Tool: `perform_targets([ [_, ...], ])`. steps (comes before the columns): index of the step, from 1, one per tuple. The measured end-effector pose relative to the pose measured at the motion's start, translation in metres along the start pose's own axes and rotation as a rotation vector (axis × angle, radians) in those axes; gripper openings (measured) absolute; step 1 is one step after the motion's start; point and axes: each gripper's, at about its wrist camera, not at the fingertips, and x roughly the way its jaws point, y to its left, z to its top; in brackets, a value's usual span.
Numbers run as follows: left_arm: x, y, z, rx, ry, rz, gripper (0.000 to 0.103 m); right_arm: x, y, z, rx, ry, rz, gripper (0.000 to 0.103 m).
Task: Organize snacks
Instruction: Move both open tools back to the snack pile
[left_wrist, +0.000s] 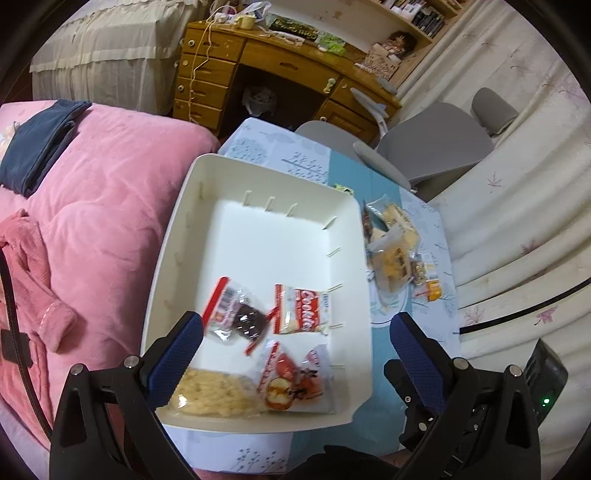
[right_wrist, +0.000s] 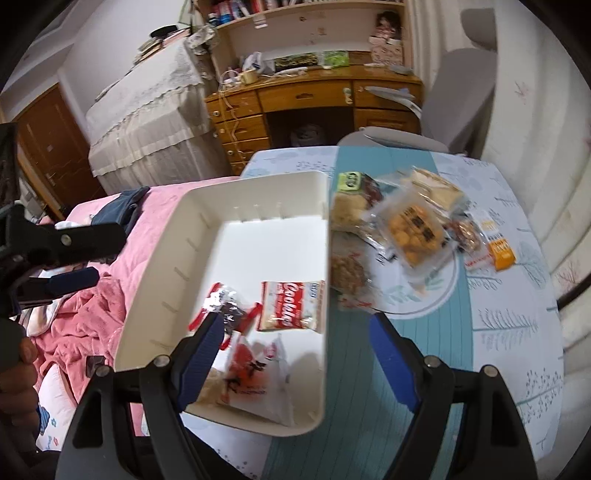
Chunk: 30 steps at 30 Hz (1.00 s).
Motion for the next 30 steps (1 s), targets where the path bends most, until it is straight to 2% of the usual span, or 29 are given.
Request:
perform_targets([
  [5, 0.002, -0.025, -0.002, 0.015, -0.026, -0.041, 0.101, -0.005, -0.024, 0.0, 0.026, -0.012, -0.052, 0.081],
  [11, 0.008, -0.059, -0.004, 0.022, -0.067, -0.068, 0.101, -0.011, -0.059, 0.001, 0.053, -0.007, -0.059, 0.081],
  [16, 0.02, -0.09, -0.006, 0.025, -0.063, -0.082, 0.101, -0.017, -0.089, 0.006, 0.049, -0.009, -0.069, 0.081],
  [30, 0.076, -0.178, -0.008, 0.027, -0.057, -0.032, 0.101, -0.01, -0.167, 0.018, -0.019, -0.036, -0.059, 0.081],
])
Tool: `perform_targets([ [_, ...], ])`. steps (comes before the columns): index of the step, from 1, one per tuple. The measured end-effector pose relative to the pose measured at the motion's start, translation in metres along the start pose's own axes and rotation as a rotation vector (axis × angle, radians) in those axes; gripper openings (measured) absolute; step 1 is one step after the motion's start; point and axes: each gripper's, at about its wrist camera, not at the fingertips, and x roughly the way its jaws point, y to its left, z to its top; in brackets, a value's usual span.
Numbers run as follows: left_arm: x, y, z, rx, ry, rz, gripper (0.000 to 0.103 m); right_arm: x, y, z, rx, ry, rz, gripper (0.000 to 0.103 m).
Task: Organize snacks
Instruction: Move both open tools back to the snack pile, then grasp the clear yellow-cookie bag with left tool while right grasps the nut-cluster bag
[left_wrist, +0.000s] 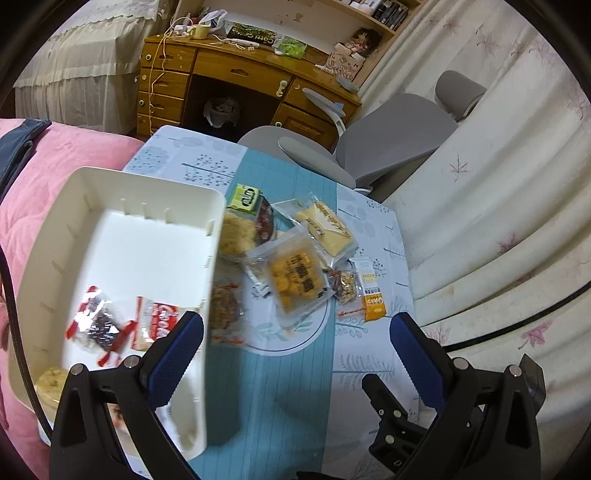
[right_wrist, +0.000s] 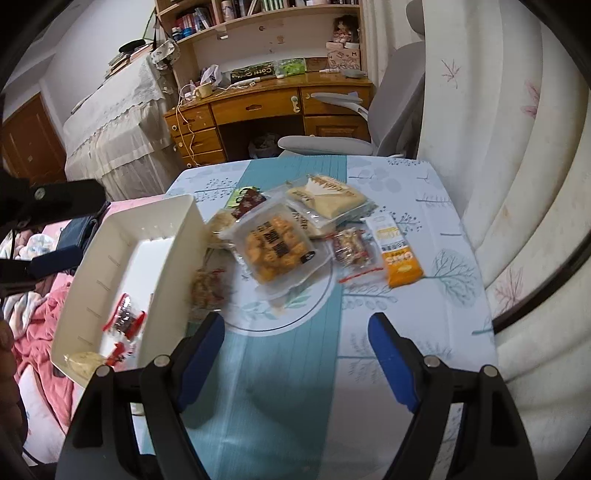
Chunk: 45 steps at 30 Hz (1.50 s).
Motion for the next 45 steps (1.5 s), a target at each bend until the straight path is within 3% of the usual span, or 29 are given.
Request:
perform_targets([
  [15, 0.083, -0.051, 0.011, -0.05, 0.069, 0.138, 0.101, 0.041, -0.049, 0.01, -0.15, -0.058, 0.037, 0.08],
  [21, 0.124, -0.05, 0.013, -0.101, 0.152, 0.213, 0.101, 0.07, -0.054, 0.014, -0.214, -0.079, 0.043, 0.08],
  [28, 0.169, -0.029, 0.013, -0.23, 0.25, 0.315, 0.101, 0.112, -0.062, 0.018, -0.25, -0.08, 0.059, 0.079],
  [40, 0.216, -0.013, 0.02, -0.312, 0.312, 0.333, 0.101, 0.16, -0.069, 0.029, -0.266, -0.051, 0.084, 0.066],
  [45, 0.23, -0.009, 0.023, -0.35, 0.335, 0.343, 0.101, 0.163, -0.069, 0.03, -0.266, -0.06, 0.089, 0.066],
])
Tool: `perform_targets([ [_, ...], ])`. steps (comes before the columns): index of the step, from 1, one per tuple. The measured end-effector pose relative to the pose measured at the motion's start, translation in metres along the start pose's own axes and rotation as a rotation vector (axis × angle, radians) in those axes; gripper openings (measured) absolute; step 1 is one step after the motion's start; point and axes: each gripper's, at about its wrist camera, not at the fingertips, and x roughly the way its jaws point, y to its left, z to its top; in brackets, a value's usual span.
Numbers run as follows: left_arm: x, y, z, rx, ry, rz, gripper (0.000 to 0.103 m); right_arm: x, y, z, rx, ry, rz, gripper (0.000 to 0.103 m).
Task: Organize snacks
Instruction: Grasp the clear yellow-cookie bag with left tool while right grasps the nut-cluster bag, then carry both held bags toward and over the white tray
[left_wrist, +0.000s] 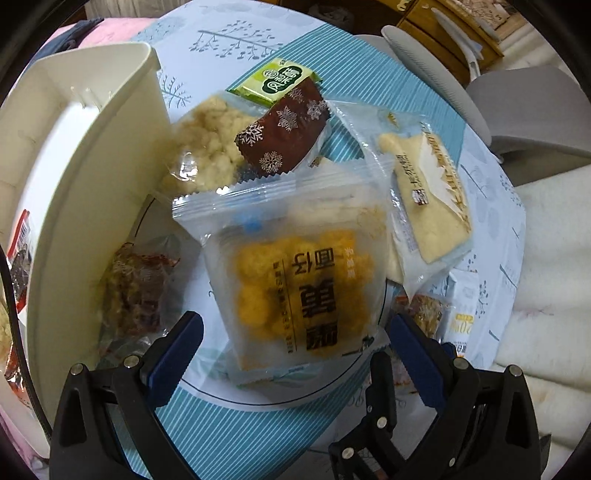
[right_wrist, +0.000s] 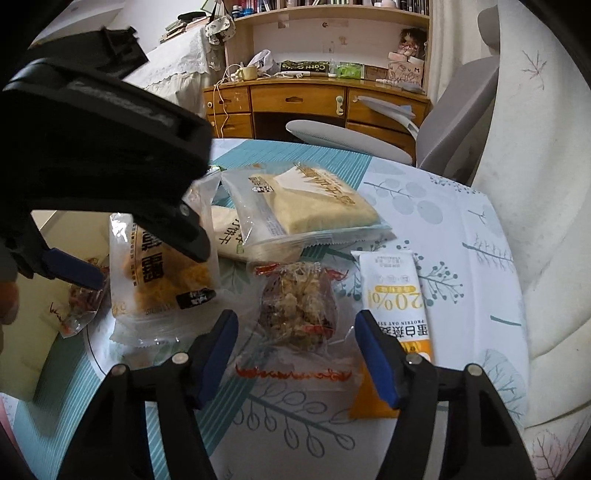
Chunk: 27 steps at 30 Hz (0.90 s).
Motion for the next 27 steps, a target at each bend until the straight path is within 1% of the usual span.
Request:
perform_targets([
  [5, 0.012, -0.002, 0.008, -0.032, 0.024, 0.005, 0.101, 0.002, 0.0, 0.001, 0.002, 0.007, 0.003, 0.066],
  [9, 0.018, -0.002, 0.013, -0.046, 0.021, -0.005, 0.1, 0.006, -0.001, 0.001, 0.007, 0.033, 0.006, 0.066],
  [11, 0.02, -0.001, 0.014, -0.043, 0.026, -0.012, 0.095, 0.005, 0.0, 0.002, 0.002, 0.03, 0.005, 0.066],
  [12, 0.02, 0.0, 0.015, -0.045, 0.027, -0.013, 0.089, 0.006, 0.0, 0.002, 0.002, 0.031, 0.005, 0.066],
  [15, 0.02, 0.0, 0.016, -0.051, 0.03, -0.034, 0.082, 0.006, 0.0, 0.002, -0.001, 0.04, 0.008, 0.066],
  [18, 0.019, 0.001, 0.015, -0.054, 0.037, -0.026, 0.081, 0.004, -0.001, 0.002, 0.002, 0.05, 0.014, 0.064],
  [22, 0.017, 0.009, 0.012, -0.08, 0.052, -0.03, 0.078, 0.0, 0.0, 0.007, 0.011, 0.068, 0.029, 0.058],
  [25, 0.011, 0.014, 0.009, -0.086, 0.052, -0.018, 0.077, -0.001, 0.004, 0.007, -0.011, 0.08, 0.039, 0.056],
  [26, 0.008, 0.015, 0.008, -0.086, 0.05, -0.019, 0.077, -0.002, 0.005, 0.008, -0.017, 0.083, 0.045, 0.053],
  [27, 0.007, 0.014, 0.008, -0.085, 0.049, -0.018, 0.077, -0.002, 0.006, 0.009, -0.022, 0.088, 0.067, 0.04],
])
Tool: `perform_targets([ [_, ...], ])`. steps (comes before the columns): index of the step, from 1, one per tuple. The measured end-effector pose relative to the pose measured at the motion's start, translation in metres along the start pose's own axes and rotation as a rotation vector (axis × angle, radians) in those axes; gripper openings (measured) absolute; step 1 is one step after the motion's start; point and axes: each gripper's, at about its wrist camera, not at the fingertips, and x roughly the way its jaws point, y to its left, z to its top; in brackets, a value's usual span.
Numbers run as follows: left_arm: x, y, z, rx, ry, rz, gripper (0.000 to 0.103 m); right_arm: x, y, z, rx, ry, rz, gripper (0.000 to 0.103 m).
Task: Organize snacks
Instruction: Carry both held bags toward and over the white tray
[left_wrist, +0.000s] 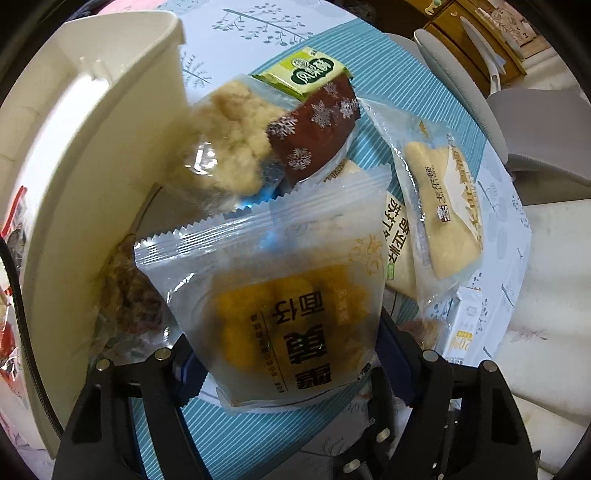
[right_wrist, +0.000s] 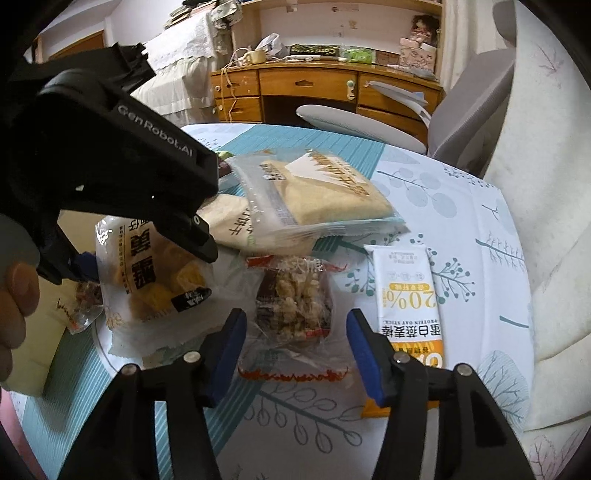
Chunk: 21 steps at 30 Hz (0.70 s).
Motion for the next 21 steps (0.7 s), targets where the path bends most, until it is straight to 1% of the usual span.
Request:
perform_targets([
  [4, -0.016, 0.006, -0.005, 0.006, 0.007, 0.01, 0.077, -0.004, 0.006, 0.0, -0.01, 0.035, 0.001, 0.041],
  [8, -0.034, 0.011, -0.012, 0.013, 0.019, -0.009, 0.077, -0.008, 0.006, 0.0, 0.009, 0.062, 0.013, 0.04],
  [13, -0.054, 0.014, -0.023, 0.059, 0.053, -0.013, 0.077, -0.019, 0.006, -0.003, 0.044, 0.075, 0.021, 0.04],
  [16, -0.07, 0.02, -0.031, 0.053, 0.079, -0.051, 0.077, -0.028, 0.008, -0.002, 0.054, 0.071, 0.02, 0.039],
  [21, -0.098, 0.027, -0.04, 0.074, 0.082, -0.103, 0.077, -0.045, 0.016, -0.001, 0.067, 0.071, 0.001, 0.039],
])
